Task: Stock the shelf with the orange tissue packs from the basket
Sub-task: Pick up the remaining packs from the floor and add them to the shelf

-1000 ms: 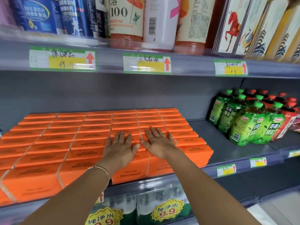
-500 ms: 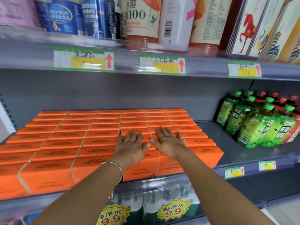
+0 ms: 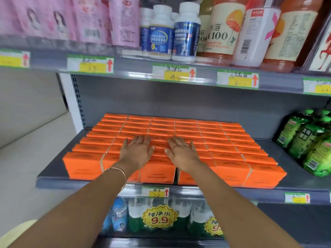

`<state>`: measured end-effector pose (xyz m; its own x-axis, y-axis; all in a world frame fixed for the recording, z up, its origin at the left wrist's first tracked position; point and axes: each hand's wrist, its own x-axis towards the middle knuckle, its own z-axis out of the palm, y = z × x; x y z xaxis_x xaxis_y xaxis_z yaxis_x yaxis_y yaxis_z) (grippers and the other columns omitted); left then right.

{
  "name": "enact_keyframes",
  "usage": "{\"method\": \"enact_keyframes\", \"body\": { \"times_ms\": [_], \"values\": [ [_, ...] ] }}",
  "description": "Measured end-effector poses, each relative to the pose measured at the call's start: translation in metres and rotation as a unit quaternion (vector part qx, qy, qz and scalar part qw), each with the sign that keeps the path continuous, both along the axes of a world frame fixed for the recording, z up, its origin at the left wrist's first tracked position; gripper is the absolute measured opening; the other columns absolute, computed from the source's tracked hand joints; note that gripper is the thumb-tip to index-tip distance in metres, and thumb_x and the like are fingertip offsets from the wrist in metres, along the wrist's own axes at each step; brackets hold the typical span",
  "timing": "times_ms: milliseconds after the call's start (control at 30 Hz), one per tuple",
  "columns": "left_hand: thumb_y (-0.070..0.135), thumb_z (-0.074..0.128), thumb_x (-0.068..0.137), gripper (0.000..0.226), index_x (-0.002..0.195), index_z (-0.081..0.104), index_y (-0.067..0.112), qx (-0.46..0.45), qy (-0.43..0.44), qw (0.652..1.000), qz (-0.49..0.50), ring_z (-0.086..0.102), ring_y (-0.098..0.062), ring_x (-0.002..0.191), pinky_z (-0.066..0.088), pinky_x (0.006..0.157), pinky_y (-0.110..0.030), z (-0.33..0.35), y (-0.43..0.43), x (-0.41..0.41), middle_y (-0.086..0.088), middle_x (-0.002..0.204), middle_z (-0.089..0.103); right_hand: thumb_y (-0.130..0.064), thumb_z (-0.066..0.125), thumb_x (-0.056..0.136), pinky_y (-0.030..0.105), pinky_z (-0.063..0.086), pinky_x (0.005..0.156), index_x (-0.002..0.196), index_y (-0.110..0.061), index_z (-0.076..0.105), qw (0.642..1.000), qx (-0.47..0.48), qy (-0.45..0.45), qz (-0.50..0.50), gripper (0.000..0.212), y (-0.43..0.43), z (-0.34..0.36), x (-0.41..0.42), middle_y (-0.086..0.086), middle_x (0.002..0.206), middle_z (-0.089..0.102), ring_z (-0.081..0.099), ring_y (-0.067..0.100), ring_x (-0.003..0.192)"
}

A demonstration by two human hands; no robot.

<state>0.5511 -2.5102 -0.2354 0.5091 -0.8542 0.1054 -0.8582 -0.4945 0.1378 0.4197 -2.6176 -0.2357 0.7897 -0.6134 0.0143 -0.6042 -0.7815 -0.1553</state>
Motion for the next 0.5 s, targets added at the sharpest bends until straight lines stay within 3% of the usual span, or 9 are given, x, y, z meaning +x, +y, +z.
{"method": "enact_keyframes", "body": {
  "times_ms": [500],
  "values": [
    [0.054, 0.024, 0.097, 0.060, 0.150, 0.014, 0.027, 0.002, 0.060, 0.986, 0.153, 0.007, -0.018, 0.147, 0.010, 0.116, -0.050, -0.001, 0.061, 0.144, 0.003, 0.159, 0.012, -0.062, 0.016, 0.095, 0.055, -0.006, 0.116, 0.153, -0.023, 0.012, 0.999, 0.017, 0.043, -0.002, 0.070, 0.056, 0.000, 0.135, 0.000, 0.162, -0.001, -0.009, 0.023, 0.148]
  ]
}}
